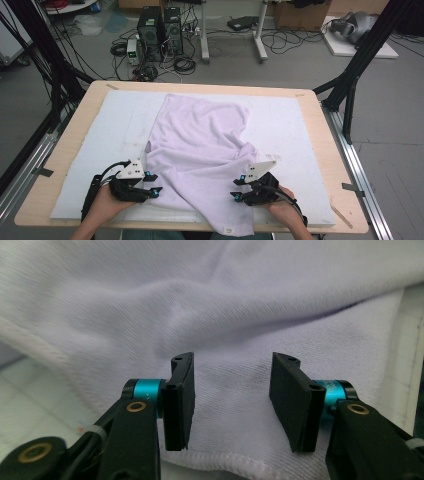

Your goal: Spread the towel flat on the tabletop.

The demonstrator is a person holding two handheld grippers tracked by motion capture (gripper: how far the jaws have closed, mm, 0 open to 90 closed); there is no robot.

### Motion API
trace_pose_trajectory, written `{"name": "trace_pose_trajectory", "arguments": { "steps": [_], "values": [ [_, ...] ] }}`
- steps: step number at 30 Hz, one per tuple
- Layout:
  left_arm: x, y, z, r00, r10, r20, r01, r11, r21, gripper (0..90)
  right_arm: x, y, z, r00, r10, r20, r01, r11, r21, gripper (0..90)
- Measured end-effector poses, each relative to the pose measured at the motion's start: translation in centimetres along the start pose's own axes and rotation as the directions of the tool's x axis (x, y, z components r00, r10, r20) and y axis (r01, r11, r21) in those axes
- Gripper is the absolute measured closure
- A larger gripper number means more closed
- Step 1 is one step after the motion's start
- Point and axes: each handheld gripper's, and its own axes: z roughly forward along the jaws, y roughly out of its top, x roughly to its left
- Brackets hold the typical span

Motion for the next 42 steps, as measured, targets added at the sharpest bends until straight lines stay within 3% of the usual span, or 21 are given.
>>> {"name": "trace_pose_trajectory", "arguments": {
  "steps": [1, 4, 8, 11, 14, 20, 24, 27, 32, 37, 40, 42],
  "values": [
    [-0.1, -0.1, 0.3, 0.9999, 0.013, 0.002, -0.013, 0.9998, 0.018, 55.5, 0.1, -0.1, 0.1, 1.0000, -0.002, 0.000, 0.002, 1.000, 0.008, 56.5],
    [-0.3, -0.3, 0.4, 0.9998, 0.014, -0.012, -0.014, 0.9999, -0.007, 59.3, 0.2, -0.3, 0.5, 1.0000, -0.001, -0.002, 0.001, 1.000, 0.010, 61.1],
    [-0.5, -0.2, 0.5, 0.9998, 0.017, 0.008, -0.017, 0.9998, -0.012, 82.0, 0.4, 0.0, 0.6, 0.9995, -0.013, -0.028, 0.014, 1.000, 0.016, 85.4],
    [-0.3, 0.1, 0.5, 0.9999, 0.017, 0.001, -0.017, 0.9998, -0.007, 86.8, 0.6, 0.6, 0.5, 0.9988, -0.048, -0.007, 0.048, 0.998, 0.046, 86.9],
    [0.0, 0.4, 0.1, 1.0000, -0.001, -0.001, 0.001, 0.9991, -0.041, 87.0, -0.2, 1.1, -0.3, 0.9993, -0.034, 0.012, 0.034, 0.999, 0.019, 87.0],
    [1.5, 1.0, -0.6, 0.9973, -0.044, -0.060, 0.039, 0.9957, -0.084, 87.2, -2.8, 1.8, -1.9, 0.9913, 0.012, 0.131, -0.014, 1.000, 0.014, 86.9],
    [2.7, 1.0, 0.3, 0.9927, -0.082, -0.089, 0.075, 0.9946, -0.071, 87.1, -4.2, 1.8, -1.2, 0.9858, 0.055, 0.158, -0.060, 0.998, 0.029, 85.7],
    [2.9, 1.0, 0.7, 0.9919, -0.090, -0.089, 0.086, 0.9947, -0.056, 79.6, -4.7, 1.7, -0.4, 0.9853, 0.065, 0.158, -0.074, 0.996, 0.053, 75.4],
    [2.7, 1.1, -1.1, 0.9911, -0.103, -0.084, 0.092, 0.9886, -0.119, 65.2, -3.8, 1.8, -2.2, 0.9850, 0.057, 0.163, -0.052, 0.998, -0.033, 67.4],
    [1.7, 1.8, -2.9, 0.9967, -0.044, -0.068, 0.034, 0.9893, -0.142, 63.9, -2.1, 2.2, -3.8, 0.9893, 0.012, 0.145, -0.001, 0.997, -0.073, 66.9],
    [0.9, 1.9, -2.8, 0.9990, -0.017, -0.041, 0.011, 0.9902, -0.139, 63.8, -1.0, 2.3, -3.9, 0.9944, -0.016, 0.105, 0.025, 0.996, -0.090, 65.9],
    [0.6, 1.6, -2.2, 0.9997, -0.009, -0.024, 0.006, 0.9931, -0.117, 63.4, -0.6, 2.2, -3.4, 0.9969, -0.022, 0.076, 0.027, 0.997, -0.074, 63.9]
  ]
}}
